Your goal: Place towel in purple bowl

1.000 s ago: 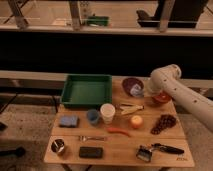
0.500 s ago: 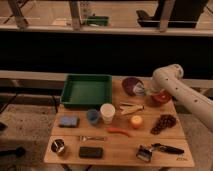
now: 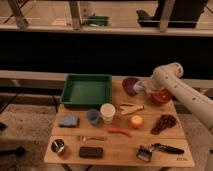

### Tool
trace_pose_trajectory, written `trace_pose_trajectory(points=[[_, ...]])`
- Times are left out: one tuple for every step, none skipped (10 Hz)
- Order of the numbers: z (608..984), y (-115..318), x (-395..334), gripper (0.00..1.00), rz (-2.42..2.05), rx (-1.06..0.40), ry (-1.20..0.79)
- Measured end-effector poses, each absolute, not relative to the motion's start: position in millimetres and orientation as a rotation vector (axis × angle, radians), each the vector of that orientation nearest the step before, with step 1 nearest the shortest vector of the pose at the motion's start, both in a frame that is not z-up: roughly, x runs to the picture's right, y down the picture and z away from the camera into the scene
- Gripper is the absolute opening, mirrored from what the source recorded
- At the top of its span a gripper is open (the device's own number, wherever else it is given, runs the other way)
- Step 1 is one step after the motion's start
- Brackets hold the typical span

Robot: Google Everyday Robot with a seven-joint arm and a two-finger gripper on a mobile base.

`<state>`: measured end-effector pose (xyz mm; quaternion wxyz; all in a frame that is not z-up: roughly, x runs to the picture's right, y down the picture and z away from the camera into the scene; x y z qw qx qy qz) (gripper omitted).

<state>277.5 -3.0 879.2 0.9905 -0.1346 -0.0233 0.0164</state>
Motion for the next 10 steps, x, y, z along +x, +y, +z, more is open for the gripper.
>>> trace_pose_trajectory(points=[[881.4, -7.9, 268.7, 0.00, 0.023, -0.263, -0.054], [884.0, -11.8, 259.8, 0.00, 0.024, -0.262, -0.067], [887.9, -18.7, 247.3, 0.00, 0.024, -0.258, -0.094], [888.9, -21.6, 252.0, 0.00, 0.026, -0.248, -0.102], [891.0, -22.9, 249.5, 0.01, 0.025, -0.243, -0.114], [895.2, -25.9, 245.4, 0.06, 0.024, -0.231, -0.125], [900.1, -25.5, 248.8, 0.15, 0.023, -0.221, -0.130], [902.0, -26.9, 254.3, 0.26, 0.022, -0.207, -0.143], [904.0, -28.4, 252.7, 0.35, 0.017, -0.198, -0.165], [904.8, -34.1, 245.5, 0.48, 0.008, -0.183, -0.183]])
